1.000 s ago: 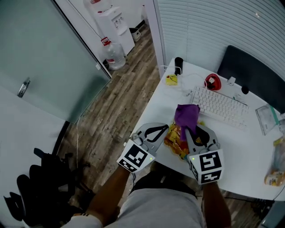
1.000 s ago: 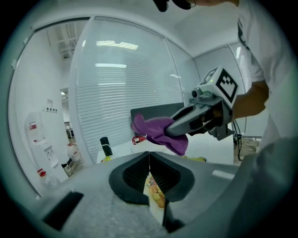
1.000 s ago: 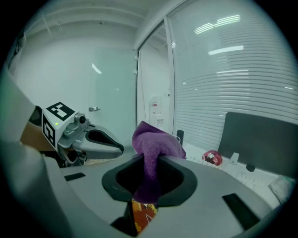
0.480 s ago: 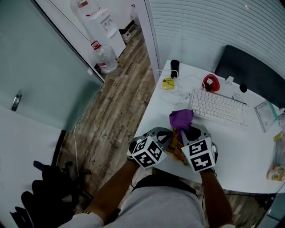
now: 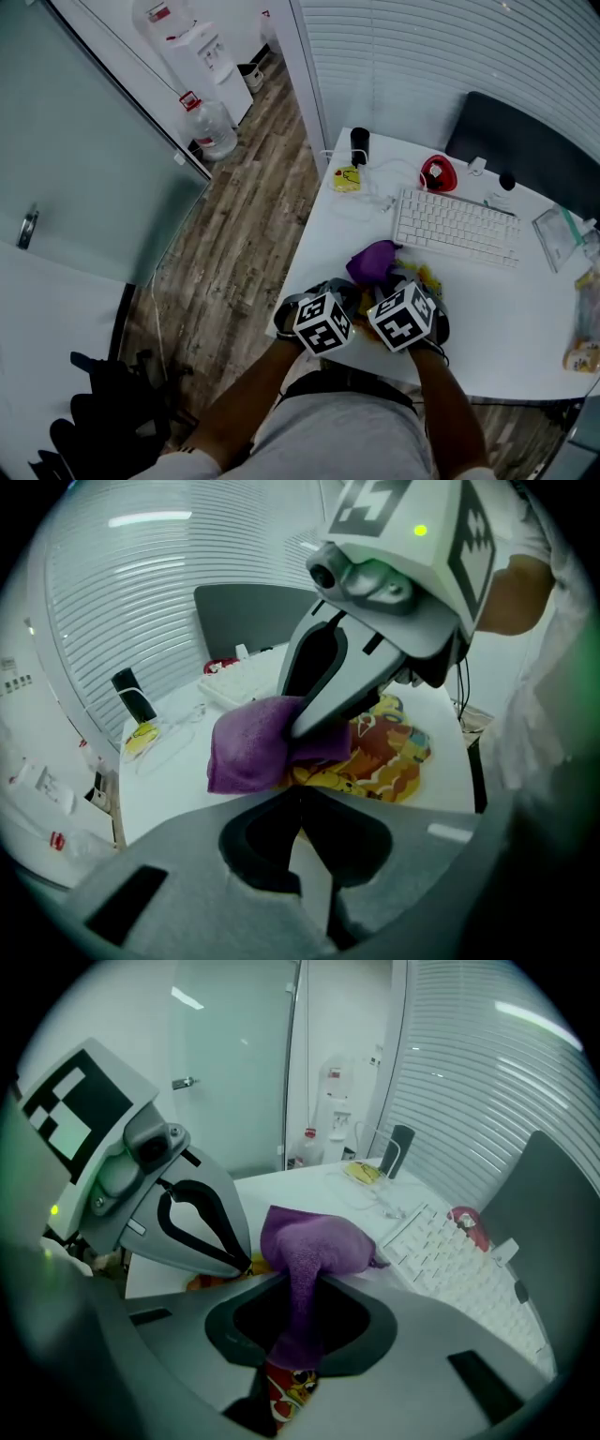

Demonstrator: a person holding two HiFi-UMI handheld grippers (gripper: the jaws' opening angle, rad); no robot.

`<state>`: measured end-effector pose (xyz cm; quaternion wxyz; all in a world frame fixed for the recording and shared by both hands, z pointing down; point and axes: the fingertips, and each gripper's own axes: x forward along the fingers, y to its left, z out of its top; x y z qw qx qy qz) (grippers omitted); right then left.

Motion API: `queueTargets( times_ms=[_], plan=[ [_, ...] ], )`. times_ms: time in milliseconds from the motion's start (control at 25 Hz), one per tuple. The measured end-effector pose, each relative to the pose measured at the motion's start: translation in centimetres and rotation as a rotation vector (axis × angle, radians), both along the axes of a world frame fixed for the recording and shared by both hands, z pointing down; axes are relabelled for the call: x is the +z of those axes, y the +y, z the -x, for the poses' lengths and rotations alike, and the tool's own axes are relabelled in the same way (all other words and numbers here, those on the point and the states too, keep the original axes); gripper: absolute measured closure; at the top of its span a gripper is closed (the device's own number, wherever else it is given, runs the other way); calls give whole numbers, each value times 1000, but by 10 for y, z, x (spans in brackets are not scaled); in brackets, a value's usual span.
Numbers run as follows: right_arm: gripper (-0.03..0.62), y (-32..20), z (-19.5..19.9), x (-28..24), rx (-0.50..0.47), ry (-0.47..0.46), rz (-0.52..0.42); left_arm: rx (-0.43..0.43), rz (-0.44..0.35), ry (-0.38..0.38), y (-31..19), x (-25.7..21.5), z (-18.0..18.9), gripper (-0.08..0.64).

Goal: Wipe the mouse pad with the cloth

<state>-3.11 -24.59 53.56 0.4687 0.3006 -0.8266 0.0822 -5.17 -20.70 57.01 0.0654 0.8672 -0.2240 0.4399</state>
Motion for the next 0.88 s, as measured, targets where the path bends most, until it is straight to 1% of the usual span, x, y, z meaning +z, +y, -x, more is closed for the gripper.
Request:
queueTargets(
  times_ms=[120,280,760,880],
  plan=[
    [523,0,-8,4,14,18,9,-5,9,-4,0,2,0,545],
    [523,0,-32,6,59,28,15,-11,10,2,0,2,0,545],
    [523,17,-141,10,272,69,19,-48,14,25,0,3,3,545],
    [523,24,-162,10,321,63,23,-53,19,34,-1,4,3,545]
  ],
)
